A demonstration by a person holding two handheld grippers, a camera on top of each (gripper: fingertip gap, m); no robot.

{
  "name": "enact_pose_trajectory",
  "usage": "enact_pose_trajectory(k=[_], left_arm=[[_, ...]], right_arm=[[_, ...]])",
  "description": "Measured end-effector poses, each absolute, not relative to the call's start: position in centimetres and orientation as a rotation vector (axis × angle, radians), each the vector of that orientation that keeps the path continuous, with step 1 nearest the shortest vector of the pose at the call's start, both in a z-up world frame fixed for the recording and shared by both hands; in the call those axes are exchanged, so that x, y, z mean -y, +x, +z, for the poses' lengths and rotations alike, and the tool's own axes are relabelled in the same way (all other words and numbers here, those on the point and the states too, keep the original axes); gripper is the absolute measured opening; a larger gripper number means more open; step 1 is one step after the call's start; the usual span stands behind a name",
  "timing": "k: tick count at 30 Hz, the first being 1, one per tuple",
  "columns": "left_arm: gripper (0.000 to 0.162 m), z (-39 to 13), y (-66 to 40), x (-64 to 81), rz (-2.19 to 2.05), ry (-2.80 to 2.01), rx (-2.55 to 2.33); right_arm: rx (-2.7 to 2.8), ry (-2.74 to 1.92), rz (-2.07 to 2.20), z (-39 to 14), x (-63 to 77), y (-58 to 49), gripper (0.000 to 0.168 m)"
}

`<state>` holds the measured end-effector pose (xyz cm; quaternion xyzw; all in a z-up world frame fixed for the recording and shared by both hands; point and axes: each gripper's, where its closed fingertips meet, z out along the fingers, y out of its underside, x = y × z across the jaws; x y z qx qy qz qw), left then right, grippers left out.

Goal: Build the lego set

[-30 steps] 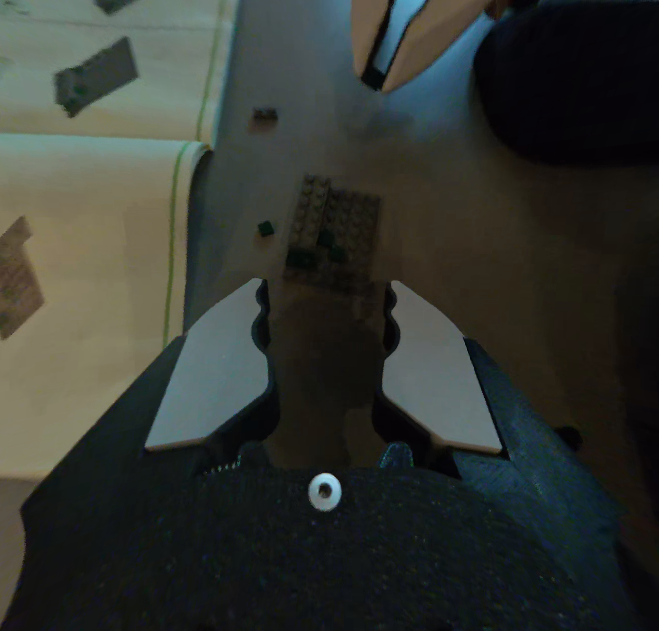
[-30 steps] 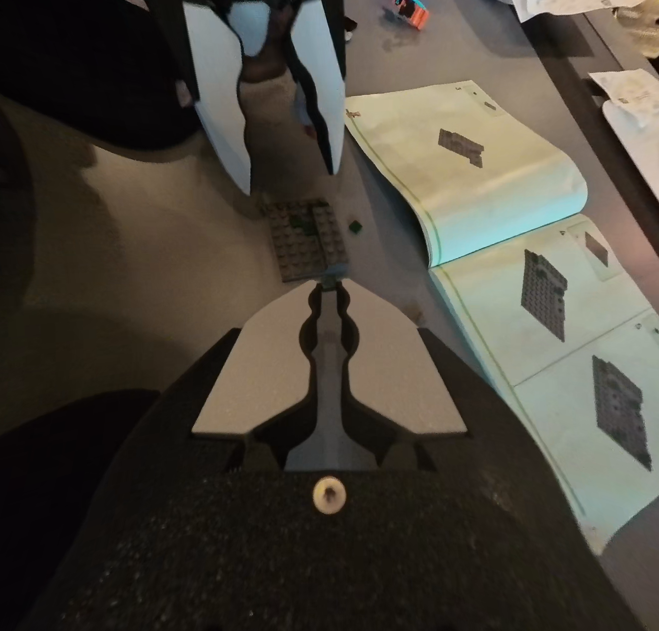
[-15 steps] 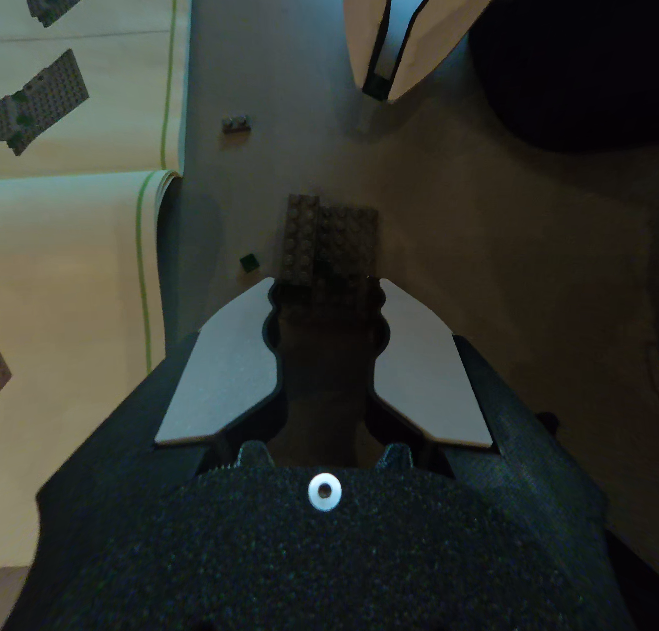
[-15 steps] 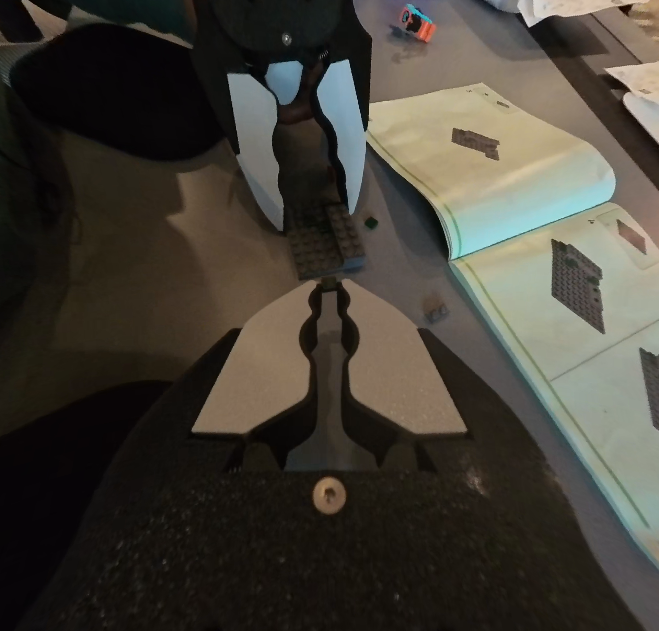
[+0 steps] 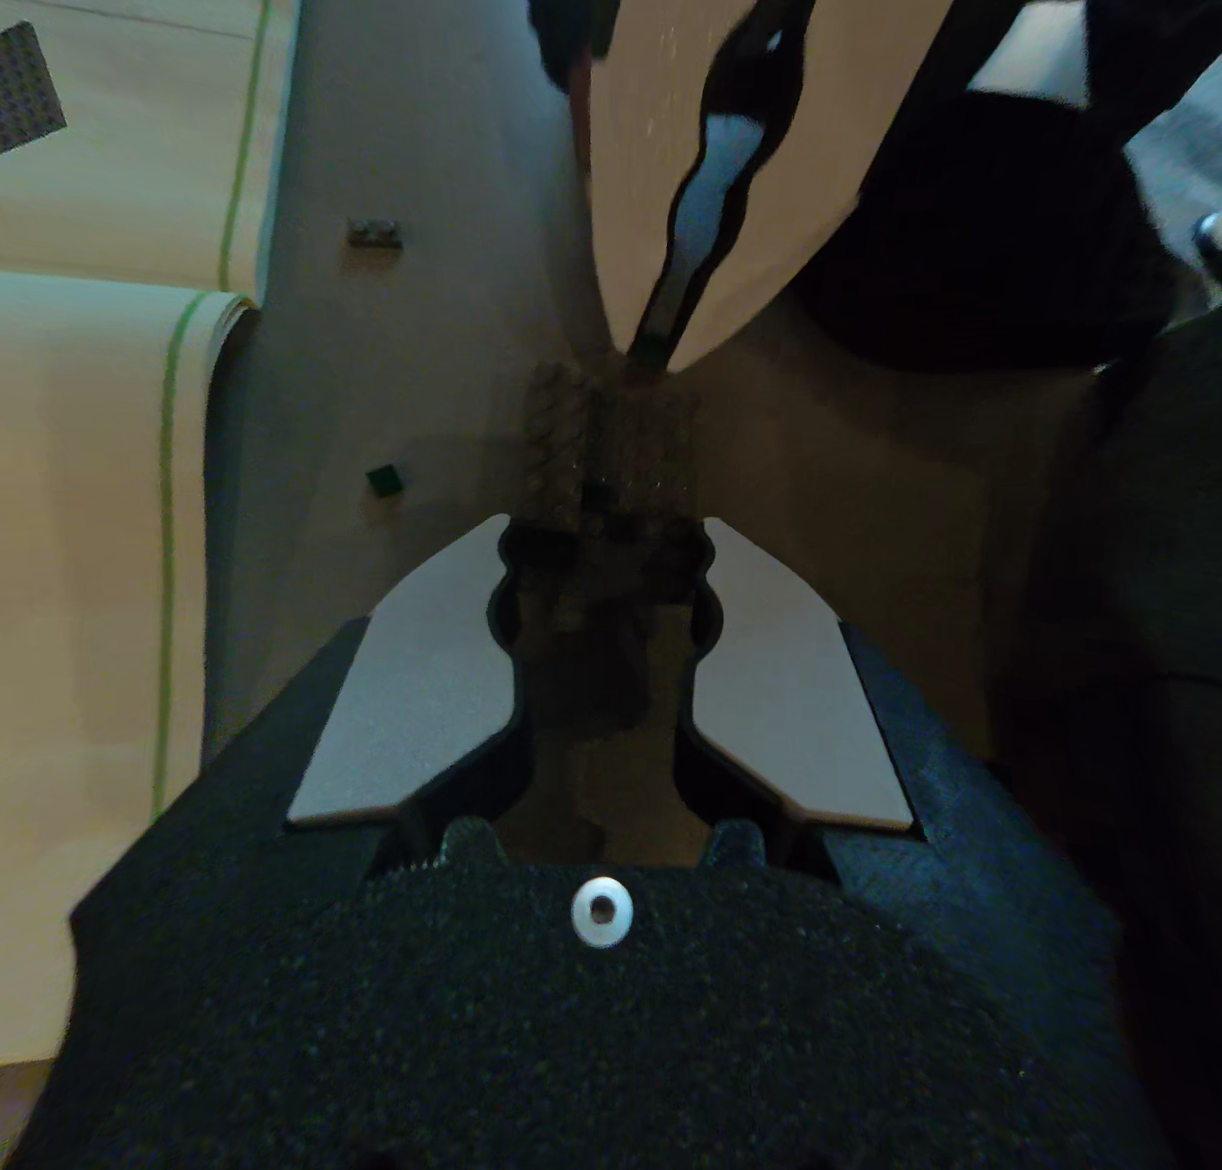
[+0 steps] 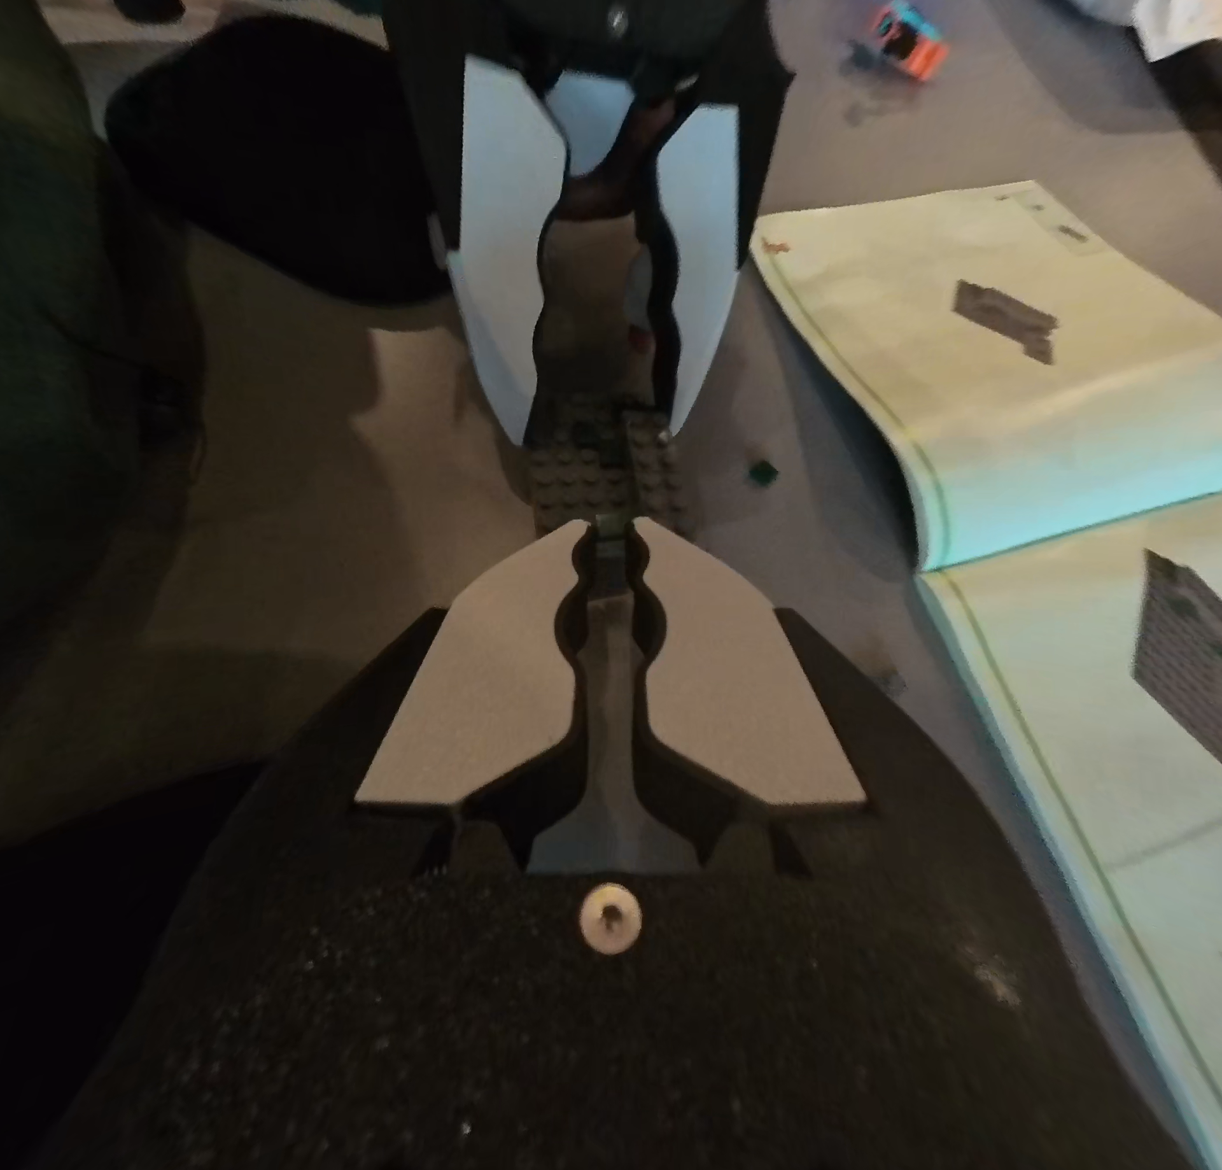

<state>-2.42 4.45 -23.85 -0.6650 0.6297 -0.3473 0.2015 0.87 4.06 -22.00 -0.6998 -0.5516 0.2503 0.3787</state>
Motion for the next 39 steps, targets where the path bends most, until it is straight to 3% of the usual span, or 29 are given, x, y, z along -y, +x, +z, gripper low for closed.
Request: enact_pose_trajectory(k=[25, 39], left_arm=[[0.050, -23.1, -3.3, -3.8, -1.050, -1.857, -1.716], [0.050, -23.4, -3.9, -4.3, -0.986, -1.855, -1.692]], right_arm=[[1.436, -1.795, 0.658, -20.9, -3.6, -0.1, 0.008], [1.282, -2.047, 0.422, -23.4, -5.4, 9.7, 0.013]])
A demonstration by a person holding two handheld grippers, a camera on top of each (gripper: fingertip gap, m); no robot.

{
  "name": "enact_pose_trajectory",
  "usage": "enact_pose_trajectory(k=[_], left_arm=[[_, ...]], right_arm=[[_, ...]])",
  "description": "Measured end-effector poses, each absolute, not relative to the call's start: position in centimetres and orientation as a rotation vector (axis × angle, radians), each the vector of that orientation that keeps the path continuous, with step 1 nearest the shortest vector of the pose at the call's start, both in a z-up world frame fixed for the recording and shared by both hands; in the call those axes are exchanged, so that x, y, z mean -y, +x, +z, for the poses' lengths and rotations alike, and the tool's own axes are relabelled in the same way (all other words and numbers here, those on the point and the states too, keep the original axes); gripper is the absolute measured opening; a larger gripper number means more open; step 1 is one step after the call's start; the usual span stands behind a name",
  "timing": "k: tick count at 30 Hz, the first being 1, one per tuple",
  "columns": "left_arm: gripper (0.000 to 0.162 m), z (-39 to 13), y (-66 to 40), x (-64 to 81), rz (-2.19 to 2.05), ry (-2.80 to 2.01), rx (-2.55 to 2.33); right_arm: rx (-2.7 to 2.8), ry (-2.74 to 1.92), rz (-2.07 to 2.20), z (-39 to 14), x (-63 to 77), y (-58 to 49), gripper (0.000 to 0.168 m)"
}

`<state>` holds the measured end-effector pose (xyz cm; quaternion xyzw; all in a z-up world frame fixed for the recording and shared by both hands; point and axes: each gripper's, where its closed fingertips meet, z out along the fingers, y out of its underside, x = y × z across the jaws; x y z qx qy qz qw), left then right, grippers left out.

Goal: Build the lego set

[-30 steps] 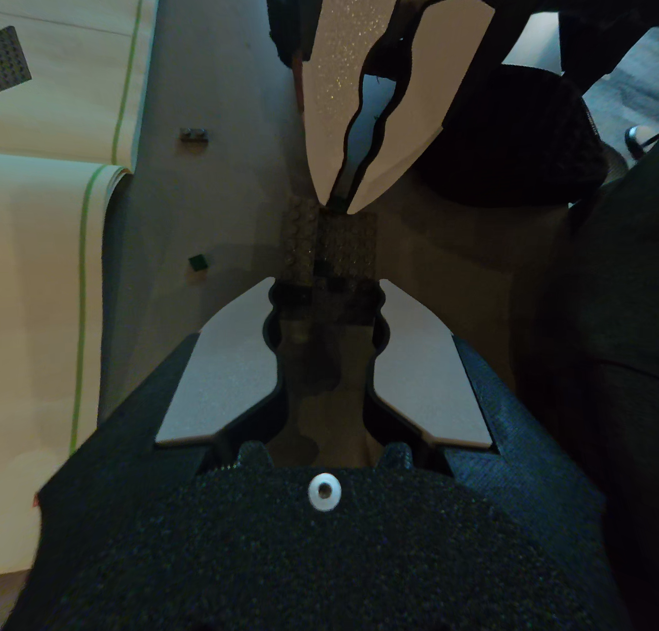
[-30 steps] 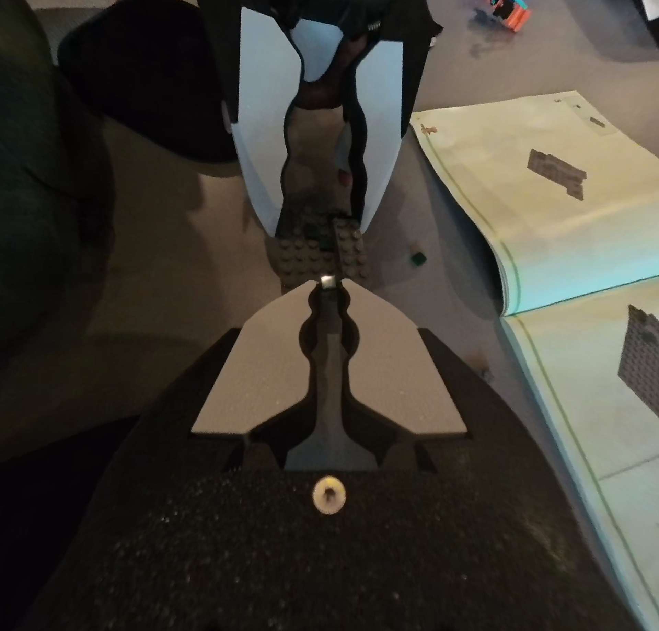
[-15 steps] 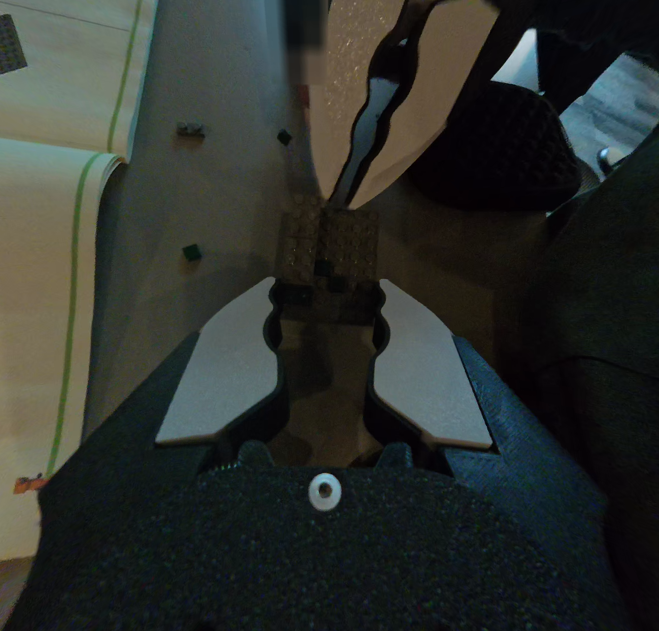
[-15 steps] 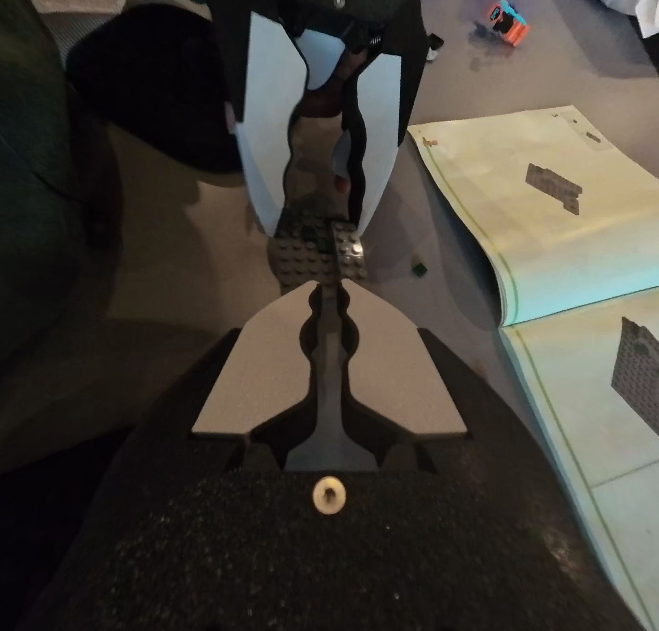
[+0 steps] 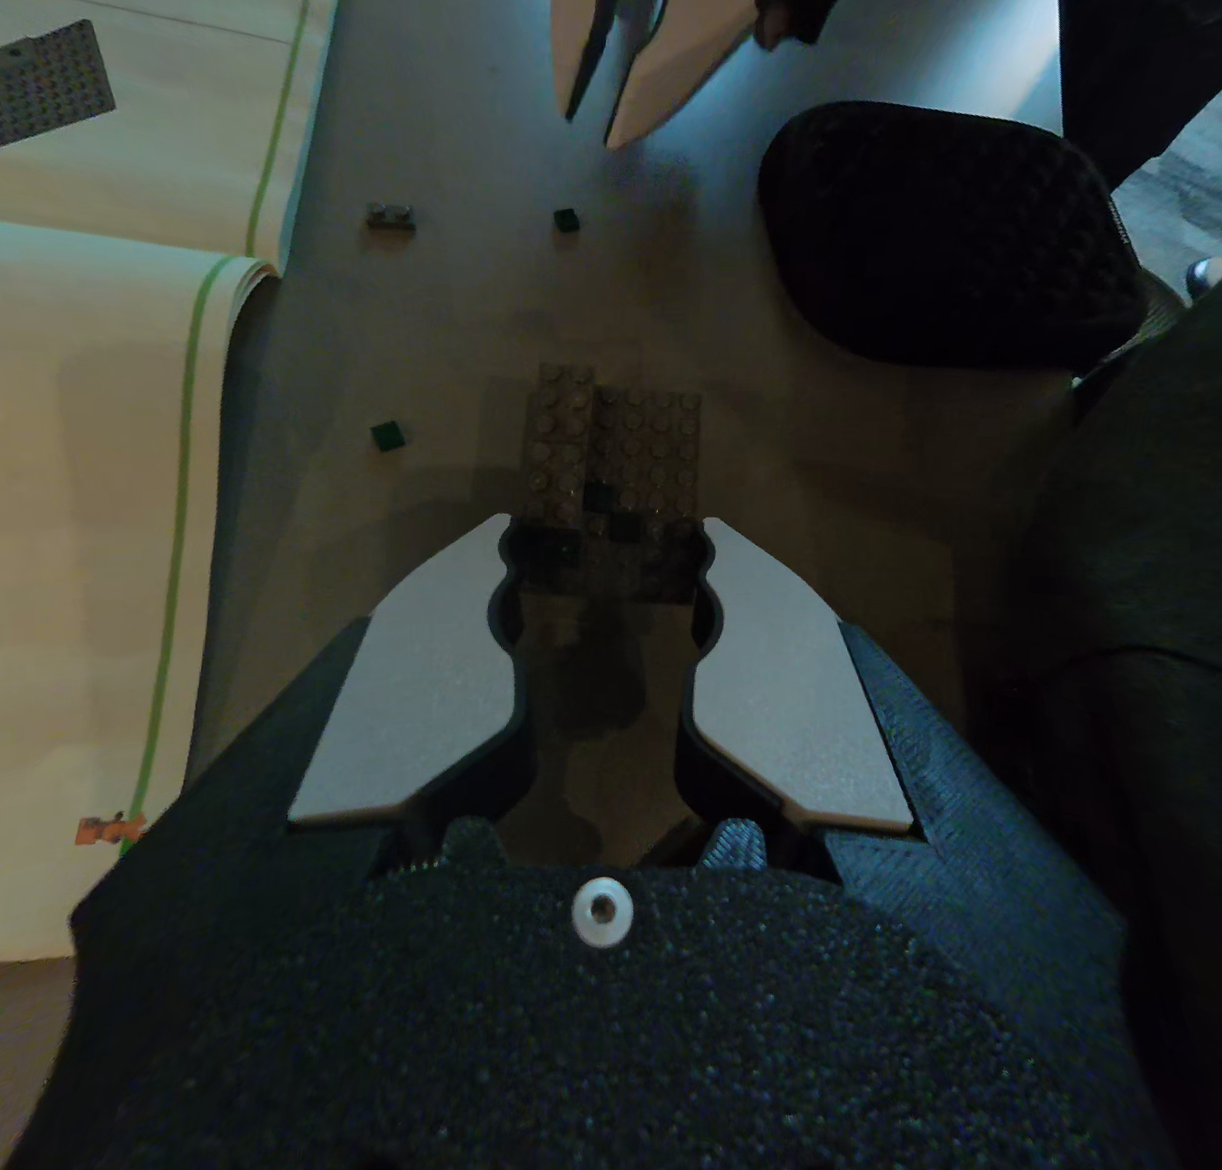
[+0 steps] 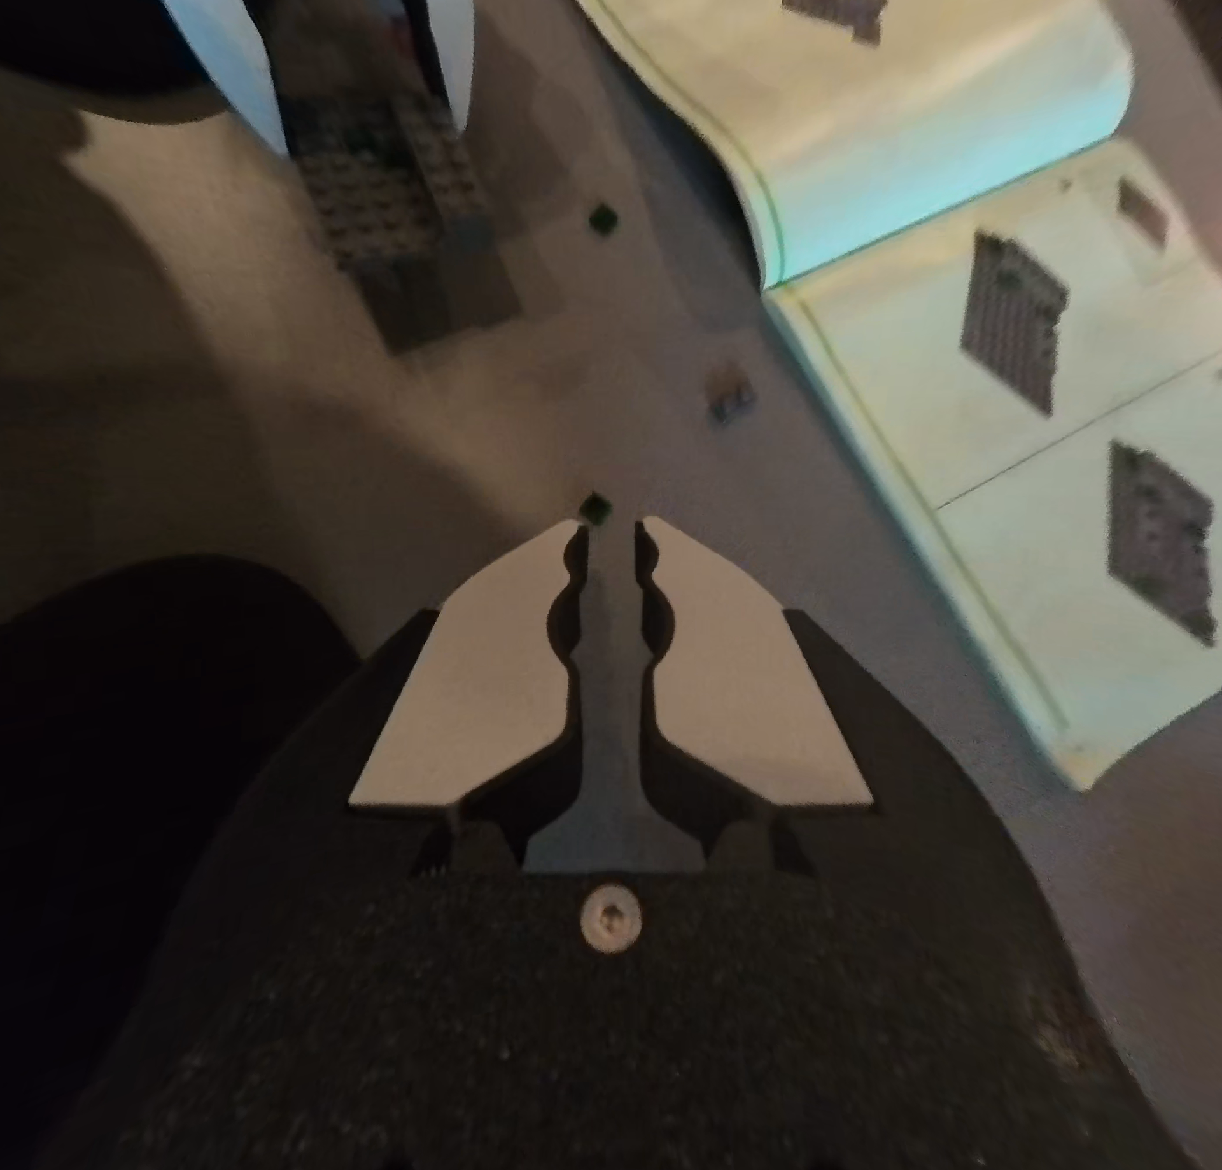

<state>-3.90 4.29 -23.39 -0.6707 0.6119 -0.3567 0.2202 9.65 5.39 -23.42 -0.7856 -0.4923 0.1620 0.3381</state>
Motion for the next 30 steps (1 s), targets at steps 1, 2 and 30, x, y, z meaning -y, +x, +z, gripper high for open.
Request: enact_pose_trajectory(k=[1, 2, 30], left_arm=[[0.050, -23.4, -3.8, -4.2, -0.989, -1.855, -1.695], [0.050, -23.5, -3.8, -4.2, -0.992, -1.856, -1.698], [0.050, -23.6, -4.6, -3.5, -0.963, -1.865, -1.694]], right_arm=[[1.295, -2.043, 0.413, -23.8, -5.3, 9.4, 0.013], [1.312, -2.032, 0.410, -24.0, -5.2, 9.1, 0.012], [1.461, -2.041, 0.469, -24.9, -5.5, 7.0, 0.009]])
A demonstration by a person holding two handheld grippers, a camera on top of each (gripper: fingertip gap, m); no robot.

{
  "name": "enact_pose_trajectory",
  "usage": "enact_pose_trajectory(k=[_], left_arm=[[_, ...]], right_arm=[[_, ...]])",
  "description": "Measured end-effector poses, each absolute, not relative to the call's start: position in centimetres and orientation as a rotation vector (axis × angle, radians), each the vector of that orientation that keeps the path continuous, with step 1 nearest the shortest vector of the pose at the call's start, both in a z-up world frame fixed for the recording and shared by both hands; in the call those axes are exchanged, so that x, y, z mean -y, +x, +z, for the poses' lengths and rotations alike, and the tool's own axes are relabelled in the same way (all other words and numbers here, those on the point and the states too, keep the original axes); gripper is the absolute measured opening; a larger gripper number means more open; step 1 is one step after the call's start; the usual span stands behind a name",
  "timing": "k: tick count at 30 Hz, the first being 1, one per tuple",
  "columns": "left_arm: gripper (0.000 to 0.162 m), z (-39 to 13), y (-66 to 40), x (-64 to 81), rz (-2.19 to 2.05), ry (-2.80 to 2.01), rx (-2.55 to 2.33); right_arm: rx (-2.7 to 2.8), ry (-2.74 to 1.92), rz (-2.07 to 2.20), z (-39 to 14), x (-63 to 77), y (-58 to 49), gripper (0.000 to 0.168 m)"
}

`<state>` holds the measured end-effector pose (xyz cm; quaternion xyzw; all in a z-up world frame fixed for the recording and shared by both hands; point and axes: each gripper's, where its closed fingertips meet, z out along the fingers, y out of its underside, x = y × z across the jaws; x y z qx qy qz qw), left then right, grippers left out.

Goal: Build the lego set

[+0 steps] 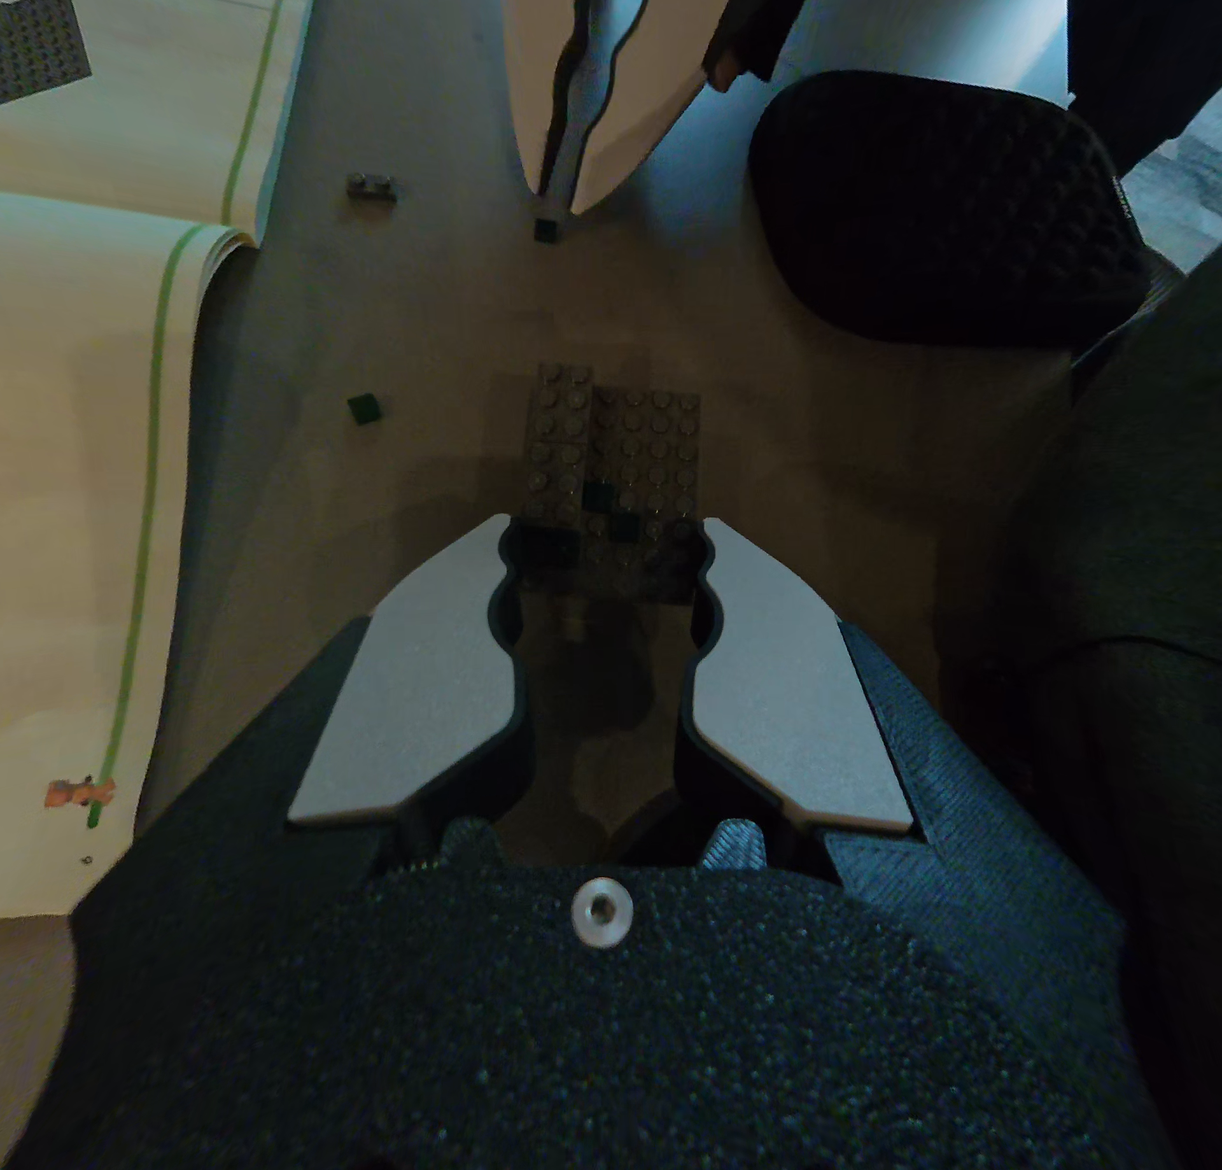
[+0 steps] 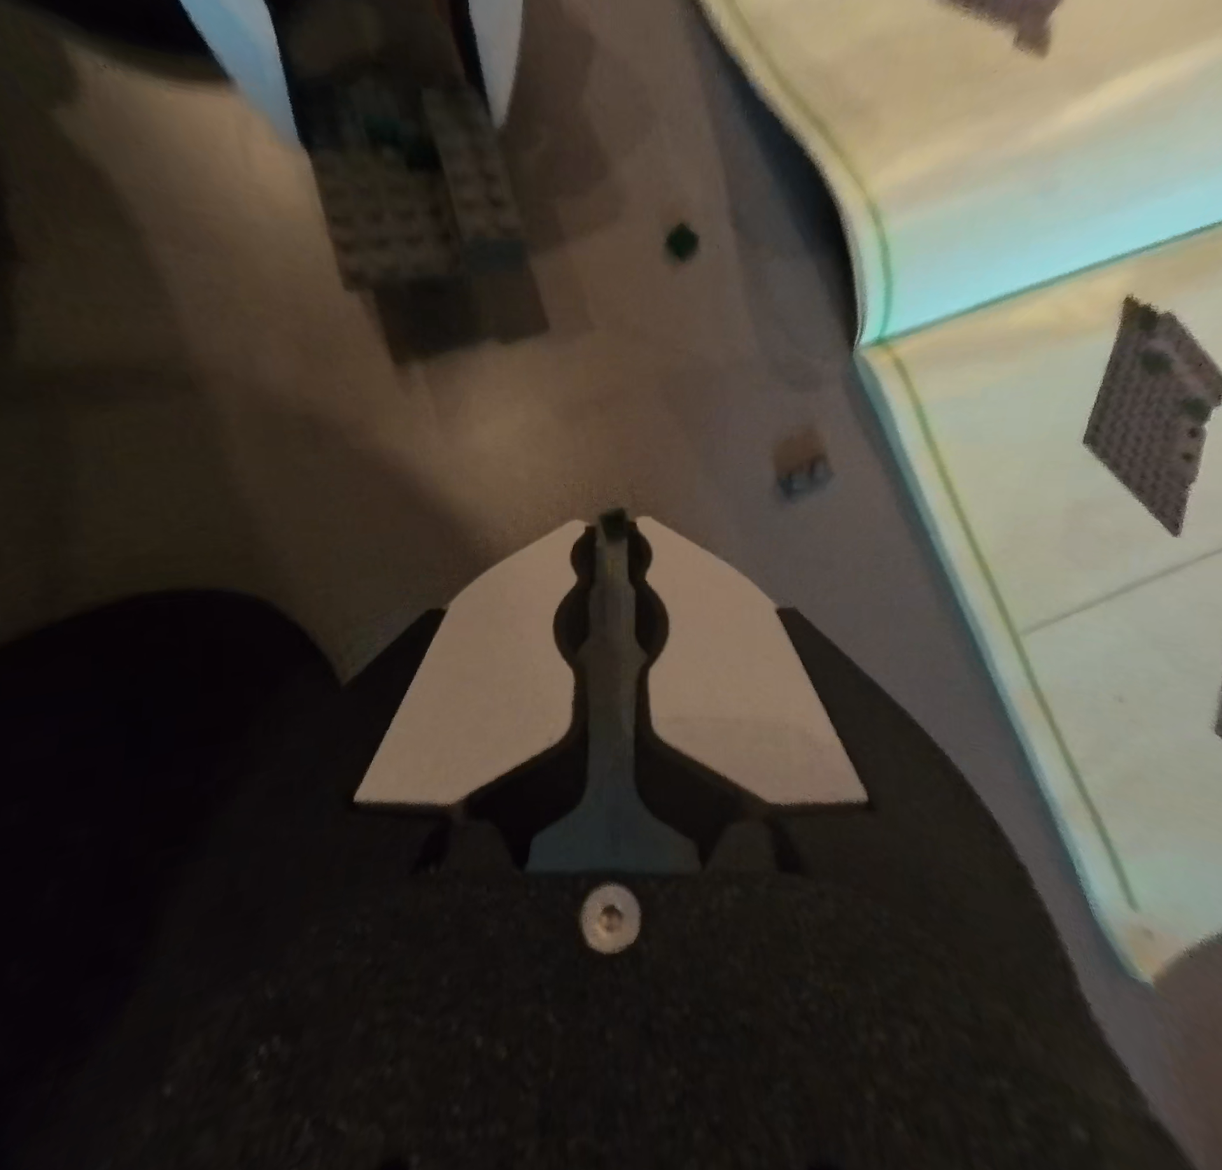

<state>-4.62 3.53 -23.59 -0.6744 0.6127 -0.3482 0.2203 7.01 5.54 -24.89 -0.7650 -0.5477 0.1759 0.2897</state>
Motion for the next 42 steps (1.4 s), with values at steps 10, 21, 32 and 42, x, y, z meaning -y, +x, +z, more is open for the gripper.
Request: enact_pose_trajectory(k=[10, 21, 32, 42], left_arm=[[0.050, -23.5, -4.7, -3.5, -0.973, -1.852, -1.690], [0.050, -23.5, -4.8, -3.3, -0.967, -1.850, -1.691], [0.050, -23.4, -4.9, -3.2, -0.970, -1.845, -1.689], [0.050, -23.5, -5.0, -3.0, -0.975, -1.847, -1.686]], right_arm=[[1.498, -2.023, 0.456, -25.6, -5.7, 6.9, 0.009], [1.571, -2.009, 0.529, -25.6, -5.8, 6.1, 0.000], [1.669, -1.953, 0.520, -25.4, -5.6, 5.2, 0.007], [1.679, -1.946, 0.549, -25.6, -6.0, 4.7, 0.002]])
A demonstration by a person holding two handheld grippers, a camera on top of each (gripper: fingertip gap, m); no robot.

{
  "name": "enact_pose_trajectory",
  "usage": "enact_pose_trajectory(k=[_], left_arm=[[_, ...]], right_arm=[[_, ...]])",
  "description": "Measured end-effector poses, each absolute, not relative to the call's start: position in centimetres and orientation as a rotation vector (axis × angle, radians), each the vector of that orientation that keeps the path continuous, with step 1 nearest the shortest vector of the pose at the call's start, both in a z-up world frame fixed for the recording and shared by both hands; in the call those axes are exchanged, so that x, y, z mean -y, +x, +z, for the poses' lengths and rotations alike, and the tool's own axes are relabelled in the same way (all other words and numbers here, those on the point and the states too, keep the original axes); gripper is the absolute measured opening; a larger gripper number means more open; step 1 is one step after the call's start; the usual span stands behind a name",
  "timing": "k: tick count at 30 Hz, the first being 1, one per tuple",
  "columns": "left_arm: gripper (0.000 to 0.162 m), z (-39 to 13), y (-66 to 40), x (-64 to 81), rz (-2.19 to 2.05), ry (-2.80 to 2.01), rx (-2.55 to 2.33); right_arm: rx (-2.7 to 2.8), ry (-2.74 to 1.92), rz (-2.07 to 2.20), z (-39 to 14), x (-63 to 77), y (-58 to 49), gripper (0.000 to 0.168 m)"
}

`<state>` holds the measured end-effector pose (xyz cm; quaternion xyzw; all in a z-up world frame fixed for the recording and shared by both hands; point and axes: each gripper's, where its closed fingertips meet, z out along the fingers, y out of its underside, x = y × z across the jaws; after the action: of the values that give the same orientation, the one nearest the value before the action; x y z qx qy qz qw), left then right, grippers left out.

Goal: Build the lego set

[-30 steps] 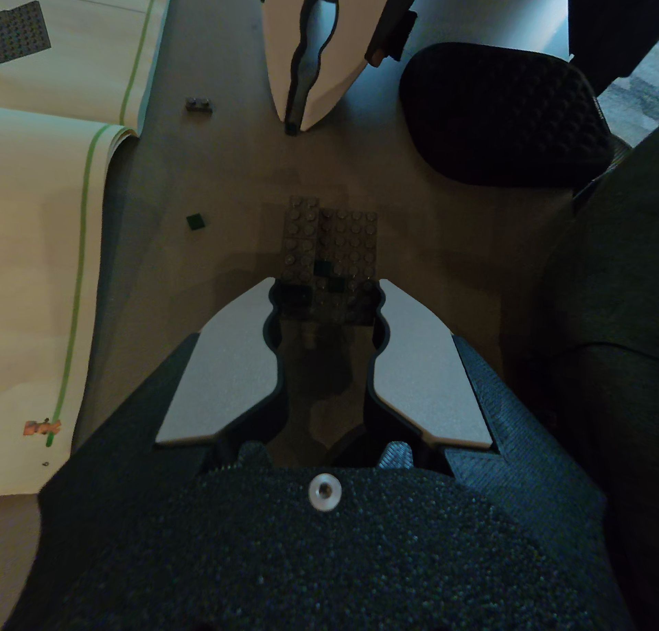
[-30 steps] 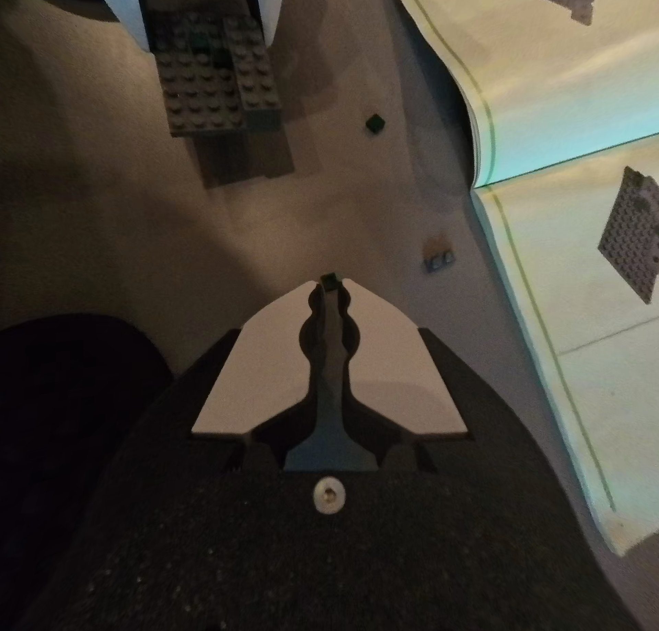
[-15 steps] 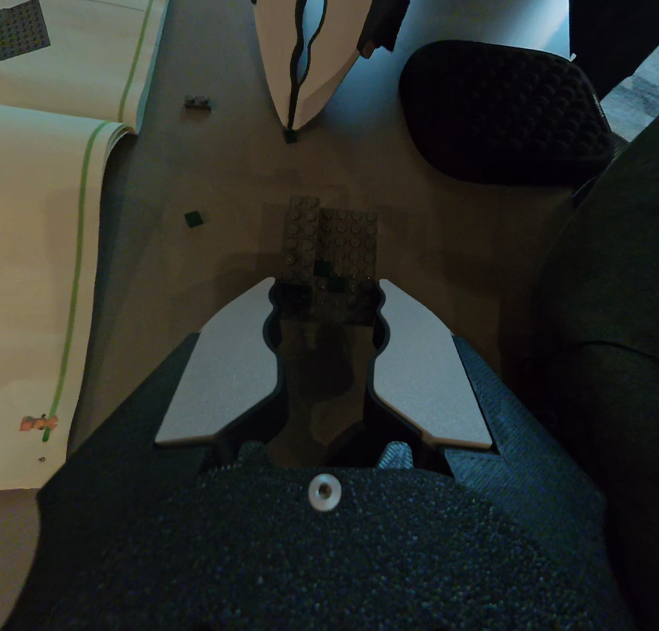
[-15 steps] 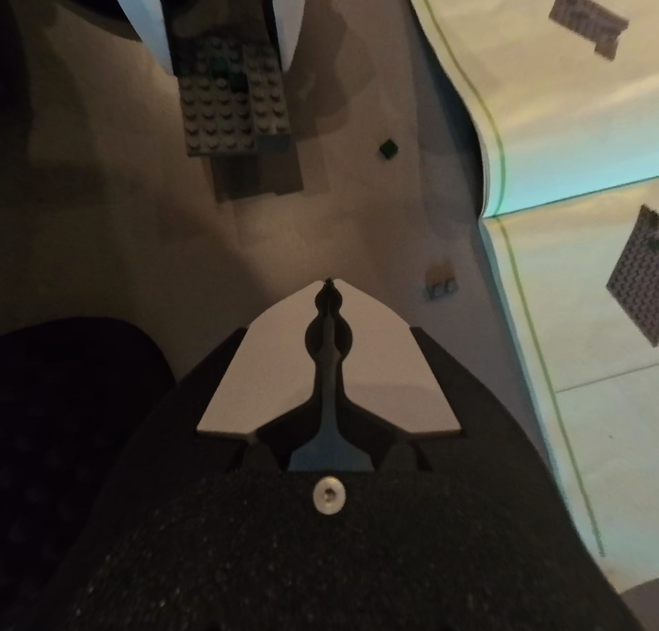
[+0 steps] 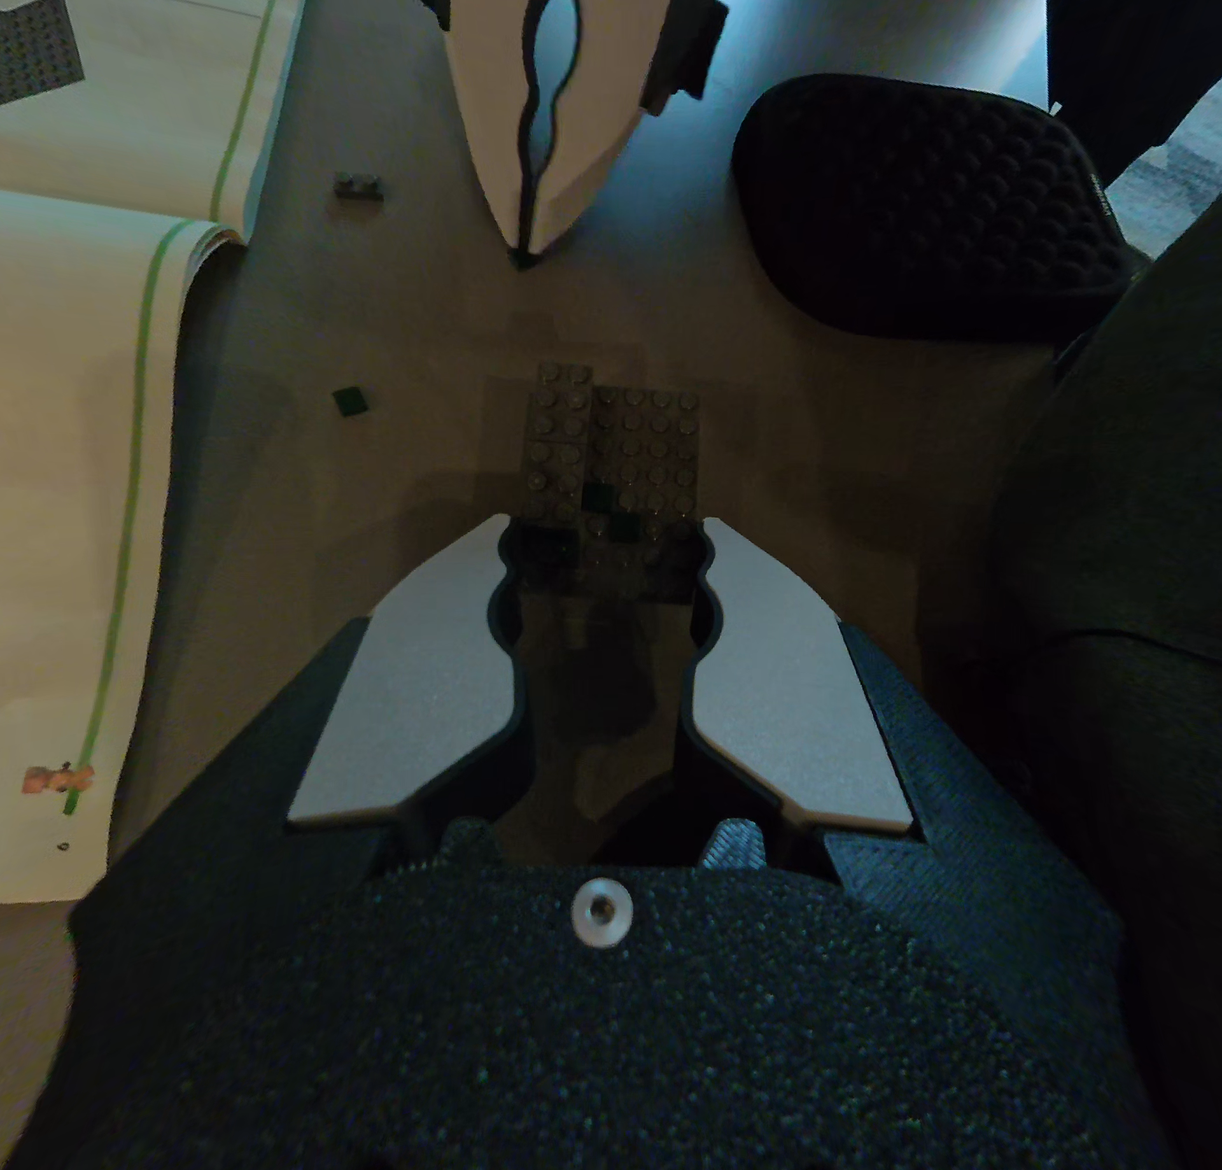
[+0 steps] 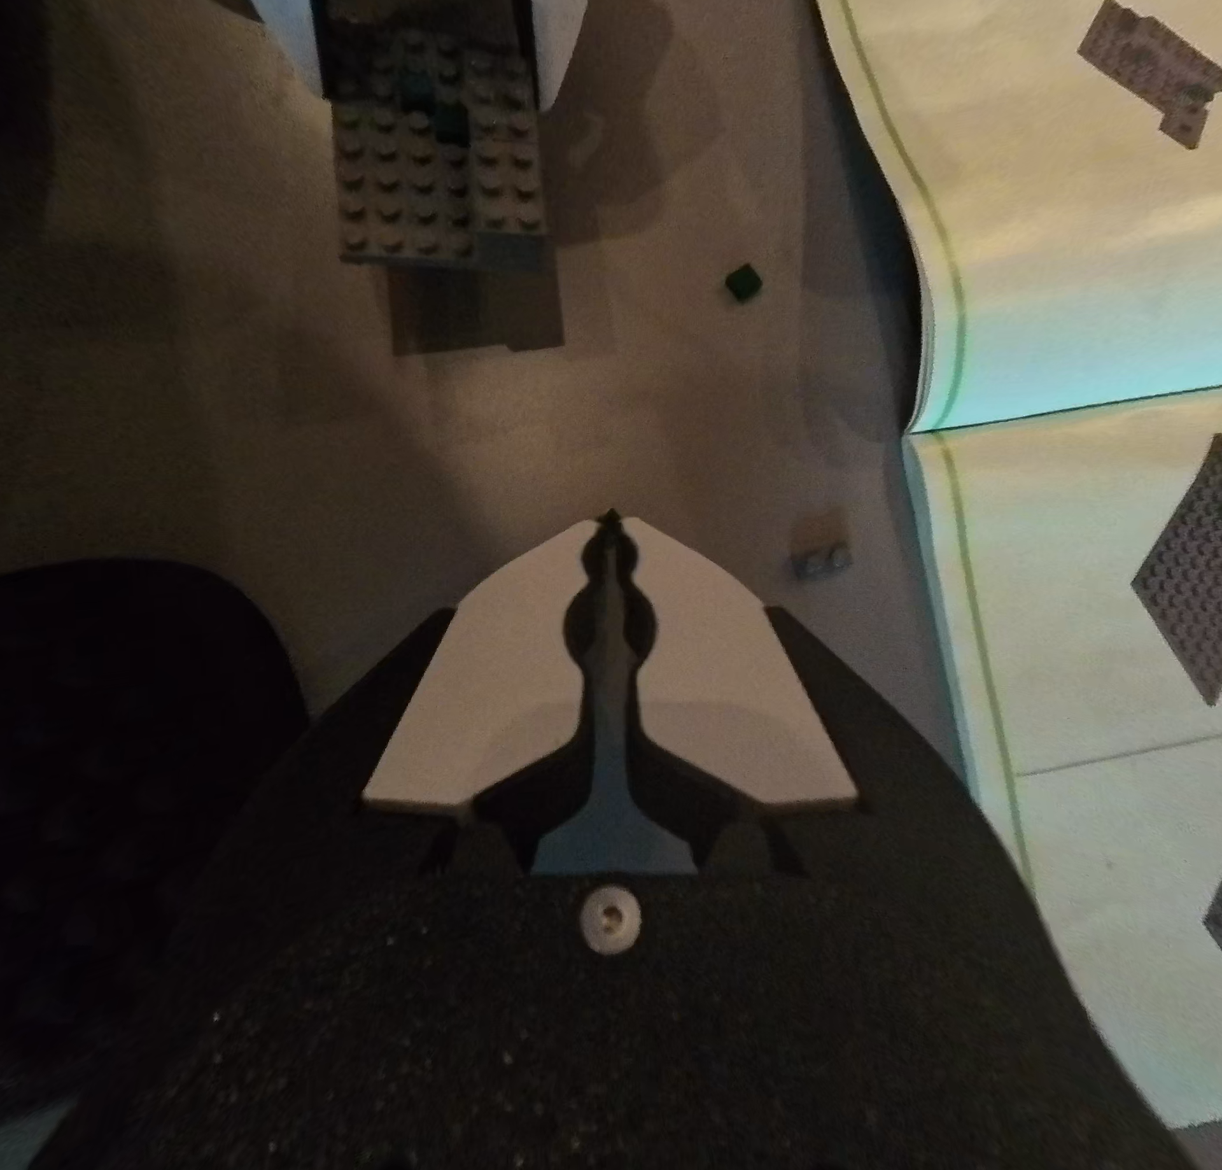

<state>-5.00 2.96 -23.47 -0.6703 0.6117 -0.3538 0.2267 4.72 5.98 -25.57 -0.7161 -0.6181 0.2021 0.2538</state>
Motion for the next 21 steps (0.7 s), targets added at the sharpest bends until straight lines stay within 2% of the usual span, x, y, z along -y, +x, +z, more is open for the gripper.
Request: enact_pose_trajectory(k=[10, 15, 21], left_arm=[[0.050, -23.4, -5.2, -2.7, -0.985, -1.842, -1.681], [0.050, -23.3, -5.2, -2.7, -0.982, -1.838, -1.680], [0.050, -23.3, -5.2, -2.7, -0.980, -1.834, -1.681]], right_arm=[[1.606, -1.980, 0.638, -24.7, -5.8, 4.1, 0.000], [1.622, -2.012, 0.556, -25.5, -5.6, 4.2, 0.014], [1.565, -2.056, 0.575, -25.6, -5.8, 4.2, 0.008]])
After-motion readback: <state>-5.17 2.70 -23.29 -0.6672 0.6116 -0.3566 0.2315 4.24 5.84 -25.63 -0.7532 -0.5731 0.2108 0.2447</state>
